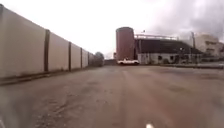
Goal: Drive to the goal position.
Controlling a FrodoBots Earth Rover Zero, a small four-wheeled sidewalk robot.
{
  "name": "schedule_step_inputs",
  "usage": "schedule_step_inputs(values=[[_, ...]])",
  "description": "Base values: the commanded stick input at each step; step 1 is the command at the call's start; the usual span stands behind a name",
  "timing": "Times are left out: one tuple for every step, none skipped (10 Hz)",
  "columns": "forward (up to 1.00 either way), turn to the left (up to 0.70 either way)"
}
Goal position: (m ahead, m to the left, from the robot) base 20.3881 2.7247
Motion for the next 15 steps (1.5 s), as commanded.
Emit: schedule_step_inputs(values=[[0.60, 0.00], [0.60, 0.00], [0.60, 0.00], [0.60, 0.00], [0.60, 0.00], [0.60, 0.00], [0.60, 0.00], [0.60, 0.00], [0.60, 0.00], [0.60, 0.00], [0.60, 0.00], [0.60, 0.00], [0.60, 0.00], [0.60, 0.00], [0.60, 0.00]])
